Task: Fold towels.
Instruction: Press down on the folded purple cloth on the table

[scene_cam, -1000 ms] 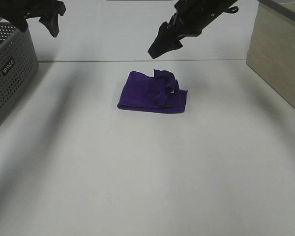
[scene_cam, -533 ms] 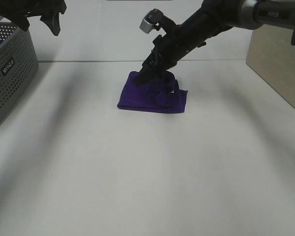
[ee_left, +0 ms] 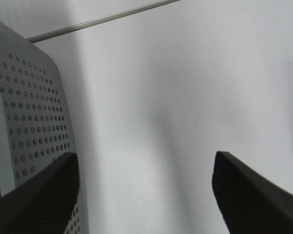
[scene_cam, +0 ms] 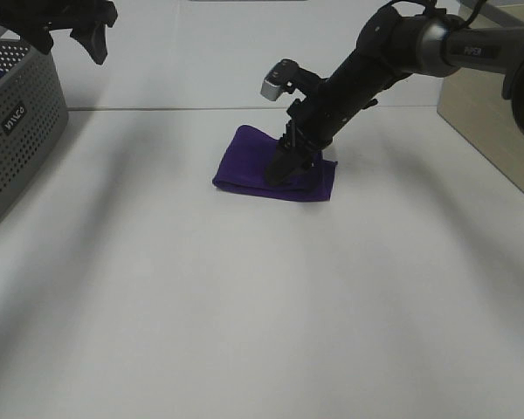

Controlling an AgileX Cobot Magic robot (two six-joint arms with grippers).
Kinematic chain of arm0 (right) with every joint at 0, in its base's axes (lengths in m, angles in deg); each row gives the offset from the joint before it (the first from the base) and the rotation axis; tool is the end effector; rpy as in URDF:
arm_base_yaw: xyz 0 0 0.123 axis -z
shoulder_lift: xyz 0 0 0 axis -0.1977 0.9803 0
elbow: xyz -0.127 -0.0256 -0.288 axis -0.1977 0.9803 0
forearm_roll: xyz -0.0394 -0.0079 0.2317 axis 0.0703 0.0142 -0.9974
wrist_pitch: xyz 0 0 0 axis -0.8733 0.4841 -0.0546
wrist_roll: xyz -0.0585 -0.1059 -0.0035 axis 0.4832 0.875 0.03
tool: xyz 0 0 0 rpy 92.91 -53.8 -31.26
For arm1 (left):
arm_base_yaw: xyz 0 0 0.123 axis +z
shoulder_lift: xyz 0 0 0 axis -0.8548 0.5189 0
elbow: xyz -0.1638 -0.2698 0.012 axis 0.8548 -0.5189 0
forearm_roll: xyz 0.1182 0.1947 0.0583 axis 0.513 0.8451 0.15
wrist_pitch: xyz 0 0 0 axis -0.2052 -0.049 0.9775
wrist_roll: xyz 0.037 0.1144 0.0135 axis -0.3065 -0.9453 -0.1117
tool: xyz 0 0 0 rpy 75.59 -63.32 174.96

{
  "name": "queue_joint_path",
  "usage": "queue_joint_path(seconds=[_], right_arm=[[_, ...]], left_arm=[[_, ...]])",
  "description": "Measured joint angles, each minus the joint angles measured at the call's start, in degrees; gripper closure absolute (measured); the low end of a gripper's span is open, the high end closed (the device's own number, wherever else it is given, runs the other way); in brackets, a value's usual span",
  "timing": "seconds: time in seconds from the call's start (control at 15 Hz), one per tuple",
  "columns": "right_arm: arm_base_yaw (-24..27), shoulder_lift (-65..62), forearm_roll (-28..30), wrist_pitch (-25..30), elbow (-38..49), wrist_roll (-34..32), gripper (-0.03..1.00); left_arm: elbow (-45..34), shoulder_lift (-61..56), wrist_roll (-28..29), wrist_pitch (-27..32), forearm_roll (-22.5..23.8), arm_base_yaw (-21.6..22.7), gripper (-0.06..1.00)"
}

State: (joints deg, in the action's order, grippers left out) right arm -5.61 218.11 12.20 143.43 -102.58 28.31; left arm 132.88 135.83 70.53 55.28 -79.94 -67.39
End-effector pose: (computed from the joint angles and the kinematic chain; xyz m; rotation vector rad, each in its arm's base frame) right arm 0.5018 0.2162 0.1076 -1.4309 2.2001 0.5654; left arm 0.5146 -0.0754 0.2730 0.2961 2.6527 0.0075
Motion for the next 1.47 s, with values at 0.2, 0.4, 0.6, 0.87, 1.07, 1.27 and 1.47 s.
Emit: queue_joint_path(seconds=[0.2,0.4,0.6,0.87,1.07,1.27,1.47], right_arm=[[2.3,-0.4,0.7,0.8,0.0,-1.1,0.17],[5.8,-2.2,0.7,2.5,-0.2,-1.4,0.17],[8.8,-2.3,1.5,4.2,-0.2,-1.5,0.18],[10.8,-2.3,3.8,6.8,-0.2,-2.2,0.18],[10.8,-2.9,4.5,8.1,-0.2,-3.2,0.18],[10.8,-8.9,3.4,7.7,-0.2,-3.6,0.18],[10.1,-10.0,-8.1,8.6,-0.5,2.3,0.18]], left_arm=[[0.0,0.0,-0.2,0.0,0.0,0.0,0.25],[0.0,0.0,-0.2,0.0,0.0,0.0,0.25],[0.0,0.0,-0.2,0.0,0.0,0.0,0.25],[0.0,0.0,-0.2,0.0,0.0,0.0,0.25],[0.0,0.0,-0.2,-0.1,0.0,0.0,0.25],[0.0,0.0,-0.2,-0.2,0.0,0.0,0.25],[0.0,0.0,-0.2,-0.5,-1.4,0.0,0.25]])
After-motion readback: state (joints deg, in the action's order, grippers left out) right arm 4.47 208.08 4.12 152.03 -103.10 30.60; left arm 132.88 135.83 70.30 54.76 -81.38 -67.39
